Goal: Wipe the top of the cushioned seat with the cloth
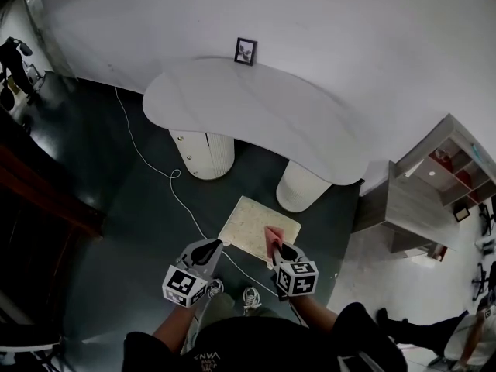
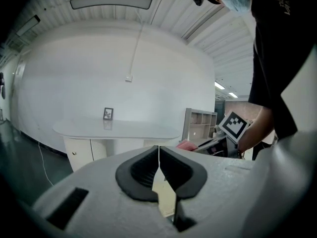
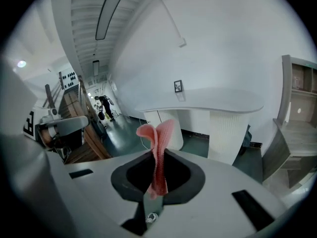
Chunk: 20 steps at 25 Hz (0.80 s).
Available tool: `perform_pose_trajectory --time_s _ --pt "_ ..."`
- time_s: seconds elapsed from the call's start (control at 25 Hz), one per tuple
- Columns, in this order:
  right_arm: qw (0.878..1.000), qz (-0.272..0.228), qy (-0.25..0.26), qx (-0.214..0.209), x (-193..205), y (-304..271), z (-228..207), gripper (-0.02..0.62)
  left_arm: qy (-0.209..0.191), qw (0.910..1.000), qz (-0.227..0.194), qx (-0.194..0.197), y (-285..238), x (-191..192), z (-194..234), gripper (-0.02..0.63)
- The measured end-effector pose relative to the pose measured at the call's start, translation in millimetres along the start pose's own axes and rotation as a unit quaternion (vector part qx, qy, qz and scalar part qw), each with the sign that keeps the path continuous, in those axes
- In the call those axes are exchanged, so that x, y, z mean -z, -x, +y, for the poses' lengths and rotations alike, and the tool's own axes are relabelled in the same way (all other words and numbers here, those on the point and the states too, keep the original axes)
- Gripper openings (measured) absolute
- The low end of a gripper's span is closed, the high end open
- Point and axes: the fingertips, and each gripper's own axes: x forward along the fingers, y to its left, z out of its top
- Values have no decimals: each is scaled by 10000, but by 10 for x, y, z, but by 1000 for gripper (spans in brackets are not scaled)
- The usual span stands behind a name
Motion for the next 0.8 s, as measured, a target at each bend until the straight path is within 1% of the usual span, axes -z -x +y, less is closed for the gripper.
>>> perform_pose_trajectory --time_s 0.32,0.52,0.8 --pt "9977 -498 286 -354 -413 240 289 26 -332 9994 -6 -58 153 -247 -51 20" --pt "9953 -674 468 -508 -526 402 403 26 -501 9985 -142 -160 248 -380 -51 20" --pt "9928 -890 556 -585 -672 601 403 26 -699 9970 -242 -213 304 -478 -98 20"
